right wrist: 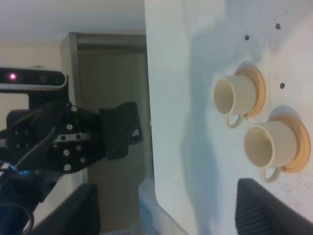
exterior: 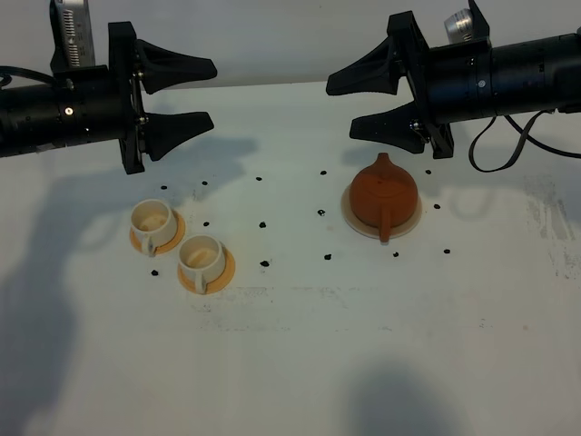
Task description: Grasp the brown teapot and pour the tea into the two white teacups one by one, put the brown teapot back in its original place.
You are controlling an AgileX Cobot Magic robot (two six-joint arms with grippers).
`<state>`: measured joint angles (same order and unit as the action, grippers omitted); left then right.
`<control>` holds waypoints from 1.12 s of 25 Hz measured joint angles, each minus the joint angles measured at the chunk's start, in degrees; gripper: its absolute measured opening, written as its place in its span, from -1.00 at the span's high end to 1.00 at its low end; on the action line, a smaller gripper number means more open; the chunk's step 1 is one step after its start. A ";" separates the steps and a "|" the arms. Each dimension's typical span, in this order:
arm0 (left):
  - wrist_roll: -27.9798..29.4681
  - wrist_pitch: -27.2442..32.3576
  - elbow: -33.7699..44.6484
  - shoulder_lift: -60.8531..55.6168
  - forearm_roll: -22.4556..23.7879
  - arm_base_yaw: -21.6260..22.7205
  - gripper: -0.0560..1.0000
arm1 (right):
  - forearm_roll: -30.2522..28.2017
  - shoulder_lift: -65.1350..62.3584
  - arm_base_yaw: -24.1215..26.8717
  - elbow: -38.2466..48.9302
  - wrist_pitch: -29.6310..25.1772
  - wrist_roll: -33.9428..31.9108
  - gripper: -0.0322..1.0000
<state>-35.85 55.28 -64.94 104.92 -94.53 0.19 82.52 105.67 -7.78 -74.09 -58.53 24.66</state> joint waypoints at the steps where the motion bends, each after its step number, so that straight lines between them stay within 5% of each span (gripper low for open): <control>1: -0.07 0.00 0.00 0.00 0.00 0.00 -0.26 | 0.00 0.00 0.00 0.00 0.00 0.00 -0.21; 17: -1.43 0.00 0.00 0.00 0.00 0.00 -0.26 | 0.00 0.00 0.00 0.00 0.00 0.23 -0.21; 28: -18.65 1.07 -4.88 0.18 0.12 0.00 -0.26 | 0.27 0.00 0.00 0.00 4.72 12.75 -0.21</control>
<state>-54.49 56.35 -69.82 105.10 -94.42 0.19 82.79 105.67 -7.78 -74.09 -53.80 37.41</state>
